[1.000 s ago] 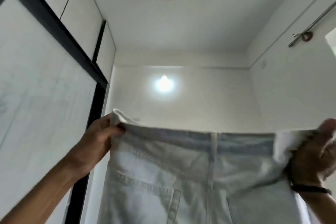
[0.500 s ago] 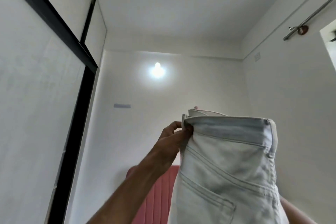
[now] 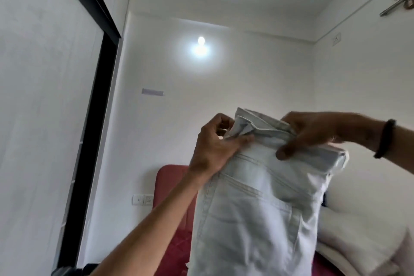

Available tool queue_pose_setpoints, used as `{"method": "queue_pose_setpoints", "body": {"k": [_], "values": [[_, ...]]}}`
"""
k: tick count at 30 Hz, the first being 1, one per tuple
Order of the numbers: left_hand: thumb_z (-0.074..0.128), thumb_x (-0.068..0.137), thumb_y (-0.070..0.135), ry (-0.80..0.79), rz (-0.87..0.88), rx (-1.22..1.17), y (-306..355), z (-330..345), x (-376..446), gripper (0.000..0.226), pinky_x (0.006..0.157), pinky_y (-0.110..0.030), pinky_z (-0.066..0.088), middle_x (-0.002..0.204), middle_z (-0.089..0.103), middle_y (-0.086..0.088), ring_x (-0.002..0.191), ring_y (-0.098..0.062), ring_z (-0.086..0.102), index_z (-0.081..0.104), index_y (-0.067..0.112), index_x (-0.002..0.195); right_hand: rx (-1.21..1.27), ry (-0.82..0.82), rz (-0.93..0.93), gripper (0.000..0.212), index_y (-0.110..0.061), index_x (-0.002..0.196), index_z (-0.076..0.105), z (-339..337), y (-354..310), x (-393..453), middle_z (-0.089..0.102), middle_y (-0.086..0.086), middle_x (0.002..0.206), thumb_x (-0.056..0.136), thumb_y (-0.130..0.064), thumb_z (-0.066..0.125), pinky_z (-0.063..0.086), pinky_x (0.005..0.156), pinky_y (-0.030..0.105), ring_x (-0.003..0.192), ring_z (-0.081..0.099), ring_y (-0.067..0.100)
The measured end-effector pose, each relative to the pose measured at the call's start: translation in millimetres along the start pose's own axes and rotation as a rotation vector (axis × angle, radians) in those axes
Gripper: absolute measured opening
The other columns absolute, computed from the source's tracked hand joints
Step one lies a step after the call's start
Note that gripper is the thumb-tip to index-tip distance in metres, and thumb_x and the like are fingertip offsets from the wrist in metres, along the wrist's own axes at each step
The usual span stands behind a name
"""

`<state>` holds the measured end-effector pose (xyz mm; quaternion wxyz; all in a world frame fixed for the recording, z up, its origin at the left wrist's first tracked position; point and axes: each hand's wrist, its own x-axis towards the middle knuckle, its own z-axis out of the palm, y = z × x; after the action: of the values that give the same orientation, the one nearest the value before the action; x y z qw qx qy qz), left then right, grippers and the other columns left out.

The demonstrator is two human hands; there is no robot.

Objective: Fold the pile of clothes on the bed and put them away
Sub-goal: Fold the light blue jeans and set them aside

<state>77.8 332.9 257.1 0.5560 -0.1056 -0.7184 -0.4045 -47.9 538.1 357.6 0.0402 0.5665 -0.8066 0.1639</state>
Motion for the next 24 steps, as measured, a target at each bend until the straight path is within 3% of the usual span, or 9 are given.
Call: {"method": "queue_pose_setpoints", "body": {"k": [3, 5, 7, 10, 12, 14, 17, 21, 24], "values": [[0.096, 0.071, 0.027, -0.4, 0.018, 0.011, -18, -26, -30, 0.086, 0.107, -0.03, 0.051, 0.139, 0.06, 0.015, 0.129, -0.005, 0.058, 0.048, 0.036, 0.142, 0.043, 0.166, -0.071, 0.019, -0.01, 0.089, 0.077, -21, -4, 3, 0.08, 0.009, 0.09, 0.076, -0.019, 0.087, 0.062, 0.072, 0.039, 0.082, 0.075, 0.026], [0.095, 0.073, 0.022, -0.453, -0.089, -0.052, -49, -34, -63, 0.095, 0.106, -0.034, 0.053, 0.142, 0.057, 0.014, 0.127, -0.007, 0.061, 0.041, 0.047, 0.147, 0.046, 0.164, -0.087, 0.012, -0.013, 0.092, 0.077, -31, -7, 7, 0.079, 0.009, 0.094, 0.082, -0.016, 0.083, 0.06, 0.075, 0.039, 0.086, 0.073, 0.024], [0.092, 0.076, 0.02, -0.406, -0.203, -0.178, -72, -30, -88, 0.087, 0.101, -0.039, 0.057, 0.138, 0.062, 0.006, 0.121, -0.014, 0.066, 0.045, 0.05, 0.143, -0.065, 0.138, -0.097, 0.013, -0.019, 0.097, 0.076, -34, -17, 5, 0.078, 0.005, 0.098, 0.085, -0.017, 0.082, 0.06, 0.078, 0.04, 0.092, 0.073, 0.022], [0.089, 0.077, 0.014, -0.257, -0.253, -0.313, -85, -10, -88, 0.075, 0.092, -0.038, 0.06, 0.119, 0.075, -0.001, 0.109, -0.022, 0.072, 0.047, 0.033, 0.135, -0.335, 0.186, 0.006, 0.033, -0.035, 0.1, 0.071, -33, -26, 0, 0.075, -0.013, 0.089, 0.076, -0.048, 0.088, 0.057, 0.073, 0.032, 0.084, 0.07, 0.01], [0.095, 0.071, 0.021, -0.152, -0.268, -0.362, -82, 0, -75, 0.077, 0.078, -0.031, 0.06, 0.104, 0.078, 0.0, 0.095, -0.02, 0.074, 0.046, 0.031, 0.129, -0.444, 0.283, 0.075, 0.038, -0.031, 0.09, 0.068, -36, -27, -2, 0.07, -0.012, 0.075, 0.072, -0.058, 0.086, 0.05, 0.063, 0.026, 0.07, 0.063, 0.008], [0.095, 0.065, 0.032, -0.111, -0.295, -0.453, -76, 6, -61, 0.081, 0.077, -0.034, 0.06, 0.107, 0.077, -0.004, 0.095, -0.021, 0.075, 0.049, 0.034, 0.131, -0.441, 0.34, 0.077, 0.033, -0.026, 0.083, 0.067, -43, -24, -7, 0.069, -0.016, 0.072, 0.076, -0.052, 0.087, 0.048, 0.06, 0.018, 0.068, 0.061, 0.006], [0.086, 0.077, 0.023, -0.241, -0.411, -0.566, -77, 7, -70, 0.069, 0.091, -0.04, 0.06, 0.125, 0.073, -0.01, 0.113, -0.029, 0.072, 0.055, 0.019, 0.139, -0.355, 0.33, 0.047, 0.026, -0.027, 0.085, 0.072, -48, -27, -13, 0.074, -0.016, 0.08, 0.078, -0.048, 0.086, 0.054, 0.068, 0.023, 0.077, 0.069, 0.007], [0.083, 0.082, 0.01, -0.671, -0.694, -0.46, -97, 10, -145, 0.05, 0.093, -0.035, 0.058, 0.124, 0.074, -0.01, 0.116, -0.027, 0.07, 0.065, 0.012, 0.129, -0.328, 0.285, 0.067, 0.021, -0.034, 0.087, 0.076, -38, -28, -22, 0.077, -0.013, 0.084, 0.077, -0.049, 0.087, 0.06, 0.077, 0.038, 0.087, 0.074, 0.014], [0.086, 0.08, 0.006, -0.677, -0.802, -0.434, -108, 8, -190, 0.056, 0.094, -0.036, 0.058, 0.124, 0.073, -0.012, 0.117, -0.029, 0.07, 0.064, 0.012, 0.13, -0.348, 0.237, 0.15, 0.018, -0.036, 0.081, 0.076, -21, 9, -31, 0.076, -0.013, 0.079, 0.076, -0.048, 0.088, 0.061, 0.081, 0.041, 0.086, 0.074, 0.018]]}}
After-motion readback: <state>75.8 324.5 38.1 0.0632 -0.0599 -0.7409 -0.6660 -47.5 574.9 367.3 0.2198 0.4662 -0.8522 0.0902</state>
